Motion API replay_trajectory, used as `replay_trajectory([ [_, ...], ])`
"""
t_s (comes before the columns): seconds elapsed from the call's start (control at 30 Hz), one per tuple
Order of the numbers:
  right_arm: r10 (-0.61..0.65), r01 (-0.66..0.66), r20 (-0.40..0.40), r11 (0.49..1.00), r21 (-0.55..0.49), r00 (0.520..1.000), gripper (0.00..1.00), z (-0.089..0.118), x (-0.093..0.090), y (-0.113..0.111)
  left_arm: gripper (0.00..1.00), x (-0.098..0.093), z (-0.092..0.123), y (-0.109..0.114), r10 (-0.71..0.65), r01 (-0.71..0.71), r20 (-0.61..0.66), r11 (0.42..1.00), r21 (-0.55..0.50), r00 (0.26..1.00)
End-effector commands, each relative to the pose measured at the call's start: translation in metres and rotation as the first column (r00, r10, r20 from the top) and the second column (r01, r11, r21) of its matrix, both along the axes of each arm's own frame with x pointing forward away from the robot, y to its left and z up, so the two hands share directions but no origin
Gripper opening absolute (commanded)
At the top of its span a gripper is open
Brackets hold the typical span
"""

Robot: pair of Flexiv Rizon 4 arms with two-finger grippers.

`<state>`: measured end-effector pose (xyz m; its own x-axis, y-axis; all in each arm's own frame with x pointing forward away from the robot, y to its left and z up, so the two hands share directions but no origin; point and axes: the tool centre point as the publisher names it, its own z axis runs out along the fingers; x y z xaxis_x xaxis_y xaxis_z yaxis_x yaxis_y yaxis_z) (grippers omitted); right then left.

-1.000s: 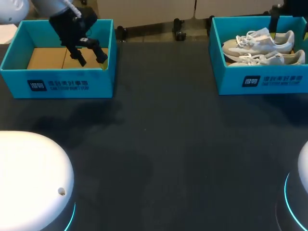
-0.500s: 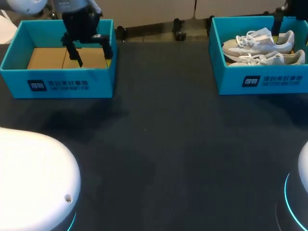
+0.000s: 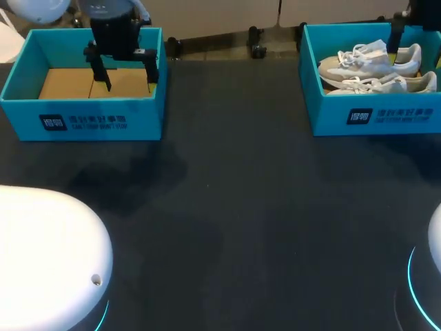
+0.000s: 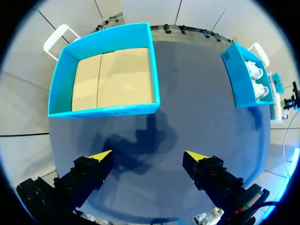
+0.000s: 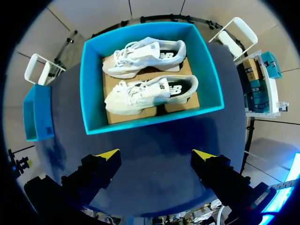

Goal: Take the shoe out of the shoebox, open the shoe tongue, remove and reinsert the insole, then place the shoe into the shoebox

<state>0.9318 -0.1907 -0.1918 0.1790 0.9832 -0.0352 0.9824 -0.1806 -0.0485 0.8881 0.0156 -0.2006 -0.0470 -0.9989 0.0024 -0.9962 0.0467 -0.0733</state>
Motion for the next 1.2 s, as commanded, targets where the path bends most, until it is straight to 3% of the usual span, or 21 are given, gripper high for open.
replay_trajectory([
  [0.03,0.02,-0.02,0.011,0.999,0.032,1.0,1.0,-0.011,-0.016,-0.001,1.0,-0.008,0.001,0.007,0.021,-0.021,0.03,1.0,-0.012,0.999],
  [0.4,0.053,-0.053,0.006,0.997,0.053,0.999,1.0,-0.013,-0.063,0.011,1.0,-0.002,-0.008,0.008,0.06,-0.06,0.036,0.998,0.006,0.998],
  [0.67,0.135,-0.138,0.071,0.99,0.034,0.988,1.0,-0.014,-0.094,0.026,1.0,0.004,-0.018,0.01,0.098,-0.098,0.007,0.995,0.005,0.995],
  [0.87,0.145,-0.149,0.111,0.989,0.025,0.983,1.0,-0.019,-0.102,0.028,1.0,0.006,-0.022,0.013,0.13,-0.131,-0.012,0.991,-0.009,0.991],
  [1.2,0.117,-0.121,0.119,0.992,0.032,0.986,1.0,-0.02,-0.102,0.029,1.0,0.006,-0.025,0.012,0.139,-0.139,-0.024,0.99,-0.002,0.99],
])
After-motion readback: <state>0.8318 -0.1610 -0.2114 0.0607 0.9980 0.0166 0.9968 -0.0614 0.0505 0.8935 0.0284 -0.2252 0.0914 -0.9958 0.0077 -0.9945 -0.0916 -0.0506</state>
